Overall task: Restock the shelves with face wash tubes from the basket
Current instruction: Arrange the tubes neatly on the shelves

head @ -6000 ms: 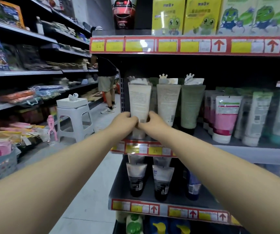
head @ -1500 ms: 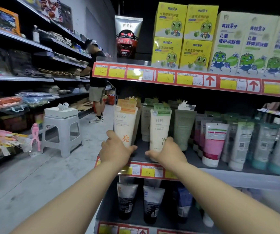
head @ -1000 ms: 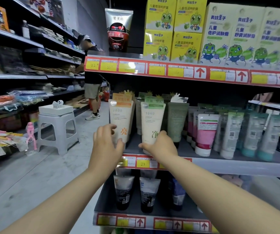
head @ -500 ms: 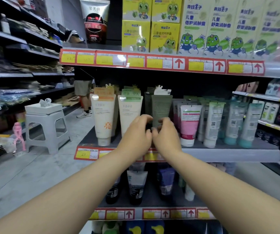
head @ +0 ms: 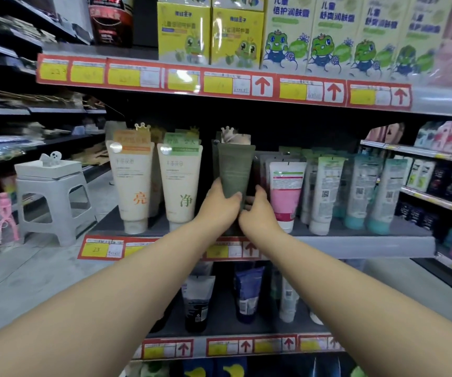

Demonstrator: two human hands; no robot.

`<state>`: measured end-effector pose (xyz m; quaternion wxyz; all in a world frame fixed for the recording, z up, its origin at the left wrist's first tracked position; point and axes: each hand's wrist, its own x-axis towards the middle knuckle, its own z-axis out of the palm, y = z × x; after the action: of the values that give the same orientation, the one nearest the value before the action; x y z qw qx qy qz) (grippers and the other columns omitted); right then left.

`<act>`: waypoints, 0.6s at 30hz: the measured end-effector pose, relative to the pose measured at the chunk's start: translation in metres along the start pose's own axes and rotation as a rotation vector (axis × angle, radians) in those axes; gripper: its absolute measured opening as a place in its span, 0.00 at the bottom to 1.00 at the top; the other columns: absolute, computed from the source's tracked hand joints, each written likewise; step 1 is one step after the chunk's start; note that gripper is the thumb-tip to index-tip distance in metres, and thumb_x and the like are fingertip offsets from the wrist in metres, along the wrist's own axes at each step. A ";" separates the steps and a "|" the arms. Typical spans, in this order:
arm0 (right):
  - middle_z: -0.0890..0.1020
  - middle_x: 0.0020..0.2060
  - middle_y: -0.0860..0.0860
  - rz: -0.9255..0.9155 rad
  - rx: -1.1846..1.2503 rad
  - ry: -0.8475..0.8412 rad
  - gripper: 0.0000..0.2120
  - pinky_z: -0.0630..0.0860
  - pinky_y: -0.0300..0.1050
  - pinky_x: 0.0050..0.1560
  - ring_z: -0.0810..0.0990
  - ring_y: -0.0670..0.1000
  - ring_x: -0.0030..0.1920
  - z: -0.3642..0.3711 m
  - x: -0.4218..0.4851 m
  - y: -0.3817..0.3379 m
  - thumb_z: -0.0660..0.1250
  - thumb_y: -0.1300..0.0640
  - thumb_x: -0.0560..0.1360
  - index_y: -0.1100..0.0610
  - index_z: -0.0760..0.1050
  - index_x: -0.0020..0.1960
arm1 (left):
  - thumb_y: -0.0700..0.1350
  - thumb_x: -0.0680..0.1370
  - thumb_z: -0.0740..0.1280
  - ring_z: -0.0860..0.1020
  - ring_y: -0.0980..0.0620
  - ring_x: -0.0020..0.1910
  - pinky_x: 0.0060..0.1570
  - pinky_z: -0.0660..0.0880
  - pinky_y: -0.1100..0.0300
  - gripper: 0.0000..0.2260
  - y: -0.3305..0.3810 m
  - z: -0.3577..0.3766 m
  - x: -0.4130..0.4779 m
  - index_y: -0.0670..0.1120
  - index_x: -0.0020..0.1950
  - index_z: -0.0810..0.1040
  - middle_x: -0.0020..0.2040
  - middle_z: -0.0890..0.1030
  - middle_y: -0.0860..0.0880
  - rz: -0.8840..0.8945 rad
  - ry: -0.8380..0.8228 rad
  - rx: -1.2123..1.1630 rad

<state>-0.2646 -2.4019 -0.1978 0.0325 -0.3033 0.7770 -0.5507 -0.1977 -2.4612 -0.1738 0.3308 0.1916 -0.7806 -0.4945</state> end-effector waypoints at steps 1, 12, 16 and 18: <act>0.70 0.65 0.55 -0.006 -0.001 0.003 0.33 0.72 0.48 0.63 0.74 0.53 0.61 -0.001 -0.001 0.000 0.60 0.65 0.76 0.55 0.49 0.77 | 0.43 0.79 0.62 0.72 0.54 0.59 0.53 0.65 0.65 0.23 -0.001 -0.001 0.000 0.46 0.73 0.62 0.63 0.73 0.51 -0.009 -0.013 -0.001; 0.75 0.56 0.54 -0.085 -0.092 0.053 0.15 0.74 0.48 0.54 0.76 0.53 0.52 -0.003 -0.017 0.003 0.59 0.62 0.77 0.59 0.62 0.62 | 0.47 0.78 0.65 0.74 0.53 0.52 0.49 0.69 0.61 0.19 -0.012 0.003 0.001 0.43 0.67 0.66 0.60 0.77 0.47 -0.079 0.034 -0.018; 0.75 0.59 0.58 -0.094 -0.158 0.028 0.20 0.76 0.54 0.58 0.78 0.57 0.55 -0.001 -0.015 0.003 0.64 0.60 0.75 0.60 0.66 0.65 | 0.45 0.79 0.63 0.74 0.53 0.54 0.50 0.67 0.64 0.16 -0.012 0.001 -0.009 0.44 0.67 0.70 0.62 0.77 0.47 -0.018 0.049 0.094; 0.76 0.58 0.58 -0.096 -0.190 0.017 0.18 0.76 0.53 0.57 0.78 0.57 0.55 0.000 -0.015 0.001 0.64 0.58 0.74 0.60 0.70 0.63 | 0.43 0.79 0.62 0.75 0.51 0.55 0.49 0.67 0.64 0.15 -0.014 0.000 -0.016 0.43 0.66 0.70 0.62 0.77 0.46 -0.004 0.074 0.178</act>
<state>-0.2529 -2.3939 -0.2032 -0.0296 -0.3374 0.8104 -0.4780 -0.1868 -2.4578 -0.1913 0.3399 0.2398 -0.8085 -0.4162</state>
